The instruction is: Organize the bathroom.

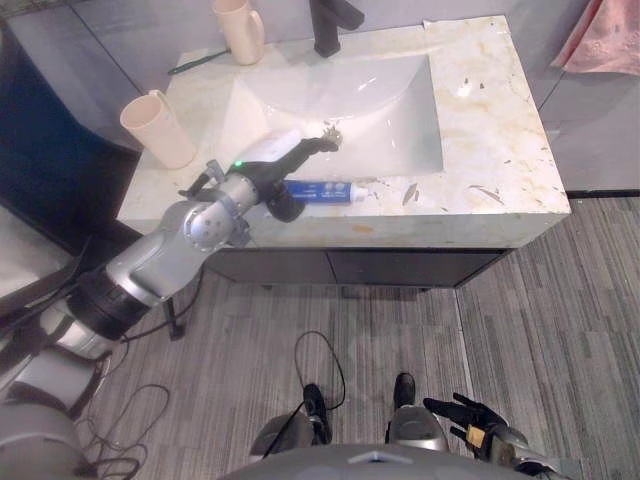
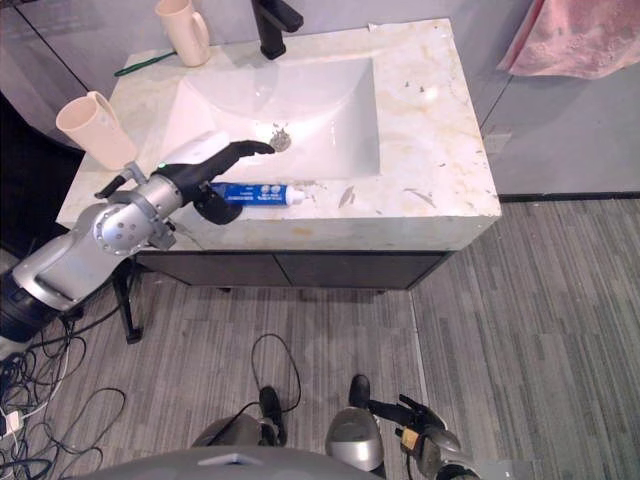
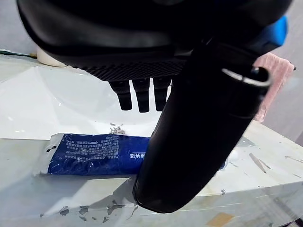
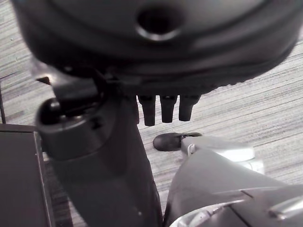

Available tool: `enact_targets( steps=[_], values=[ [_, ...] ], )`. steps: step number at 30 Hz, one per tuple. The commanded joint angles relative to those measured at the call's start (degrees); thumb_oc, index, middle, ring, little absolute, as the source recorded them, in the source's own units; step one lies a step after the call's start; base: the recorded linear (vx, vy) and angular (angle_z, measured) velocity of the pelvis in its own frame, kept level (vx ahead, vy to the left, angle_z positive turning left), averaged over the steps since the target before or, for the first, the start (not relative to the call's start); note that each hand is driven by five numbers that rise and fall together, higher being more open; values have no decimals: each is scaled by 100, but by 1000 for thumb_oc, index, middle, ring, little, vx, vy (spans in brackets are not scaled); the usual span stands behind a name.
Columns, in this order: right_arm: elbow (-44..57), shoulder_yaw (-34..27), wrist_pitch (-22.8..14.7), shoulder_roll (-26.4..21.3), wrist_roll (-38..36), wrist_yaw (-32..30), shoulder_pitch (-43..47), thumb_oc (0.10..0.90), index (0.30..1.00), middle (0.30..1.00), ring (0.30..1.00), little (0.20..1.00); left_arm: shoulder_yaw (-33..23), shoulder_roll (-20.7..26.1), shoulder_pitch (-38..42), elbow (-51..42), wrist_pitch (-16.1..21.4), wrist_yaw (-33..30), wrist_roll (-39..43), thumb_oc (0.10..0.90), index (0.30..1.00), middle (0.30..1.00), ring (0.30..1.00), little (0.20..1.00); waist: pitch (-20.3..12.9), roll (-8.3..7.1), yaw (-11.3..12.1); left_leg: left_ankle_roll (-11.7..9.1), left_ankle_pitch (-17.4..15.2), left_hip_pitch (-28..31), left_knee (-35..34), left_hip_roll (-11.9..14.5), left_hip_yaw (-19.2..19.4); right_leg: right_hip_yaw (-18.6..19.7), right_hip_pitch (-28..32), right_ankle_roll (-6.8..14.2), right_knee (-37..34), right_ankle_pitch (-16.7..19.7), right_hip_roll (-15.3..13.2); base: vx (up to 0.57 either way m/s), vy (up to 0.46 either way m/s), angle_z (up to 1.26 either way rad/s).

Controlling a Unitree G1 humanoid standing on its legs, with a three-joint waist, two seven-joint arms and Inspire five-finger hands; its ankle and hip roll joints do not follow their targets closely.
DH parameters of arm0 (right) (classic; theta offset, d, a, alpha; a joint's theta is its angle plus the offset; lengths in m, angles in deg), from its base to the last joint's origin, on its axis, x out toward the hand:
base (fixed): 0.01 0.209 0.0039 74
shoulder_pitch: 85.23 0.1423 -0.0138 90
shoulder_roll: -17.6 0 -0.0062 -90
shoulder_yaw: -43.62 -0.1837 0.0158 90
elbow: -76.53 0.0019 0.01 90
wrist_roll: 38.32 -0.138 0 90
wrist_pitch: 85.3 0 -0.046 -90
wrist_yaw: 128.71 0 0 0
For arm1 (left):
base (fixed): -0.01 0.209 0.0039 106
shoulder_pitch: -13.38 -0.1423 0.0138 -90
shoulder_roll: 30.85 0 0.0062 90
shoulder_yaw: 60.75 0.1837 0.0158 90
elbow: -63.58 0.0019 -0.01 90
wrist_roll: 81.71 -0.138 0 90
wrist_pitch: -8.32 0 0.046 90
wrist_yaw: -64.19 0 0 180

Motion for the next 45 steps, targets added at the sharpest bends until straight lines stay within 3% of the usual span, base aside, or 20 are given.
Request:
enact_targets(
  steps=[1,5,7,8,9,10,19,25,28,29,30,32,33,34,37,39,40,42,45],
  values=[
    [-256,65,109,-430,110,21,-370,800,900,900,900,900,-238,166,1082,244,74,-248,-561,800,900,900,900,900,-196,26,-115,-427,-661,-718,1065,-209,218,-100,-12,14,674,-1098,266,0,0,0],
    [-251,51,119,-446,106,27,-372,800,900,900,900,900,-182,182,1111,285,19,-101,-629,800,900,900,900,900,-189,25,-121,-429,-638,-736,1092,-198,230,-96,-3,8,671,-1096,274,0,0,0],
    [-246,54,127,-446,82,13,-369,800,900,900,900,900,-179,159,1103,300,-28,-4,-695,689,733,733,733,733,-181,30,-121,-434,-629,-741,1100,-196,230,-90,0,3,672,-1099,279,0,0,0],
    [-246,43,127,-452,68,13,-366,800,900,900,900,900,-164,164,1109,322,-67,124,-752,511,467,467,467,467,-174,39,-125,-438,-616,-742,1102,-188,234,-92,-2,2,677,-1101,280,0,0,0],
    [-246,38,125,-455,72,15,-366,800,900,900,900,900,-154,169,1110,331,-87,157,-776,511,467,467,467,467,-172,41,-127,-441,-610,-747,1109,-186,236,-91,-3,1,679,-1101,280,0,0,0],
    [-237,16,134,-473,98,23,-364,800,900,900,900,900,-123,188,1101,373,-108,239,-833,400,300,300,300,300,-166,42,-131,-441,-604,-765,1132,-186,240,-93,-4,1,685,-1099,275,-1,15,4],
    [-155,-9,65,-467,-108,-56,-354,800,900,900,900,900,-40,212,1108,576,-203,371,-946,400,300,300,300,300,-180,17,-134,-423,-635,-748,1118,-191,261,-93,19,15,677,-1085,269,-4,1,-1],
    [24,-136,-546,-493,-810,-268,-331,800,900,900,900,900,-150,270,1051,651,16,-148,-736,400,300,300,300,300,-172,-40,-119,-434,-679,-648,1064,-199,259,-101,71,49,658,-1067,270,-30,6,1],
    [1075,-346,-1005,-569,-1444,-760,-406,800,900,900,900,900,-524,318,655,580,481,-714,-265,400,300,300,300,300,-141,-156,-134,-427,-689,-561,993,-215,223,-82,81,76,647,-1025,274,-79,-4,0],
    [1365,-397,-1266,-585,-1496,-928,-445,800,900,900,900,900,-653,317,531,546,661,-836,10,400,300,300,300,300,-147,-182,-146,-415,-660,-559,955,-224,219,-80,58,77,637,-994,273,-139,5,-3],
    [2259,-590,-1797,-576,-1547,-1222,-623,800,900,900,900,900,-1101,186,106,383,1043,-1053,748,400,300,300,300,300,-143,-254,-183,-385,-670,-505,891,-239,205,-48,52,89,623,-966,285,-139,19,-5],
    [3139,-929,-2309,-549,-1338,-1310,-843,800,900,900,900,900,-1605,-36,-384,223,1442,-1181,1446,400,300,300,300,300,-131,-320,-236,-361,-707,-426,813,-246,186,-3,70,101,603,-969,311,-119,30,-6],
    [3570,-1148,-2756,-531,-1238,-1180,-962,800,900,900,900,900,-1908,-199,-666,129,1680,-1257,1817,400,300,300,300,300,-146,-355,-279,-331,-719,-374,747,-264,179,33,76,112,582,-959,327,-97,37,-4],
    [3757,-1243,-2958,-512,-1215,-1098,-1003,800,900,900,900,900,-2016,-274,-766,103,1801,-1289,2012,400,300,300,300,300,-149,-373,-296,-317,-728,-349,722,-273,176,49,81,118,575,-957,334,-136,50,-8],
    [5268,-2080,-3495,-541,-186,-1342,-1245,800,900,900,900,900,-2613,-865,-1427,-33,2305,-1194,2823,400,300,300,300,300,-230,-482,-483,-223,-745,-198,525,-328,207,225,19,157,541,-918,400,-131,71,-12],
    [5633,-2347,-3655,-591,76,-1560,-1285,800,900,900,900,900,-2723,-1025,-1557,-77,2410,-1174,3120,400,300,300,300,300,-269,-496,-543,-202,-749,-139,457,-346,228,289,-7,183,529,-898,416,-85,89,-14],
    [6034,-2734,-3912,-697,559,-1994,-1222,800,900,900,900,900,-2802,-1296,-1653,-62,2489,-1164,3376,400,300,300,300,300,-323,-509,-658,-171,-740,-32,326,-355,277,401,-37,212,508,-870,470,-67,144,-26],
    [6574,-2991,-3919,-773,883,-2363,-1114,800,900,900,900,900,-2786,-1493,-1678,-66,2344,-1241,3597,400,300,300,300,300,-352,-493,-768,-138,-721,83,197,-373,324,516,-57,246,502,-836,509,-73,139,-25],
    [7448,-3269,-4389,-892,1142,-2710,-874,800,900,900,900,900,-2621,-1707,-1604,-1,2044,-1307,4018,400,300,300,300,300,-410,-451,-917,-86,-696,210,47,-397,389,669,-118,292,532,-803,551,-68,124,-23]
  ],
)
